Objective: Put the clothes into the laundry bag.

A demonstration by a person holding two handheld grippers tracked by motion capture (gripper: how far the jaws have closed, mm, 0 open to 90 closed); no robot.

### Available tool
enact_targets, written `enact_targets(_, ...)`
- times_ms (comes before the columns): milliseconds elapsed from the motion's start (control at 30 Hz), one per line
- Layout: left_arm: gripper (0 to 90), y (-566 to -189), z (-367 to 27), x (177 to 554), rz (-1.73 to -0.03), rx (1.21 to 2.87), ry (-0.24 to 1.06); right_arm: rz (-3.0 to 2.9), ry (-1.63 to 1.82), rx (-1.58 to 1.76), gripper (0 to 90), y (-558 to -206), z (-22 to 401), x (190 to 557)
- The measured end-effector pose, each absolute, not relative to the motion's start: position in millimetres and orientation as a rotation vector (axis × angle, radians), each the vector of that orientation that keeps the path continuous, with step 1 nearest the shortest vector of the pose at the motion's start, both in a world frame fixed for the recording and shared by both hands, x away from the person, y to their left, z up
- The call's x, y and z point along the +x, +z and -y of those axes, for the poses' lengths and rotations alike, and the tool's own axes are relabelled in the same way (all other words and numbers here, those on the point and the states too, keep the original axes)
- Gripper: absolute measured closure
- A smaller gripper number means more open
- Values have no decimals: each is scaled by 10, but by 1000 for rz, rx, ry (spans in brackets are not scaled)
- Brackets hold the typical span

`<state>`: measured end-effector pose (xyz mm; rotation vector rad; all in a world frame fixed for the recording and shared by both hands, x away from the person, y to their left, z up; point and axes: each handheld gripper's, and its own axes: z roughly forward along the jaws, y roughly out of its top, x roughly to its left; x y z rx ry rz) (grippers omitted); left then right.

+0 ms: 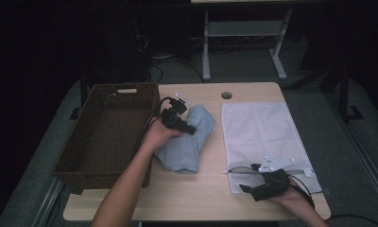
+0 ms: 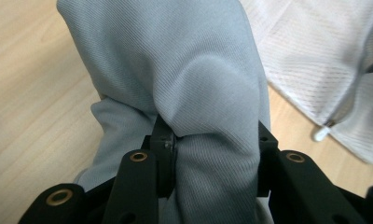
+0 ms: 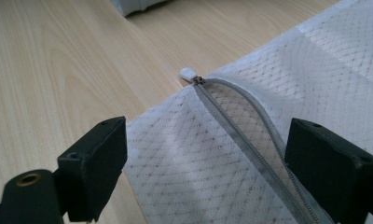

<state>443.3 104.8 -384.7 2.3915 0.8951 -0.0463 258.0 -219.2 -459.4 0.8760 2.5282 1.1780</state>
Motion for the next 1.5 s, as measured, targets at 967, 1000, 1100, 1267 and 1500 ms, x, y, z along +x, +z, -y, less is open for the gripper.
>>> enact_targets(967, 262, -3802, -1111, 4460, -997, 2383, 66, -2527, 1180, 873, 123, -4593, 2197, 2576)
enact_targets(1000, 256, -3766, -1122, 4447, -996, 2372, 70, -2528, 1180, 874, 123, -4594, 2196, 2577)
enact_targets(1100, 193, -3665, -1140, 4389, -989, 2355, 89, -2530, 1177, 877, 123, -4595, 2193, 2577)
enact_targets(1267, 123, -3517, -1156, 4223, -943, 2306, 133, -2528, 1179, 874, 123, -4592, 2191, 2572)
enact_targets(1500, 105, -3420, -1160, 3963, -898, 2279, 147, -2525, 1180, 873, 123, -4591, 2191, 2572)
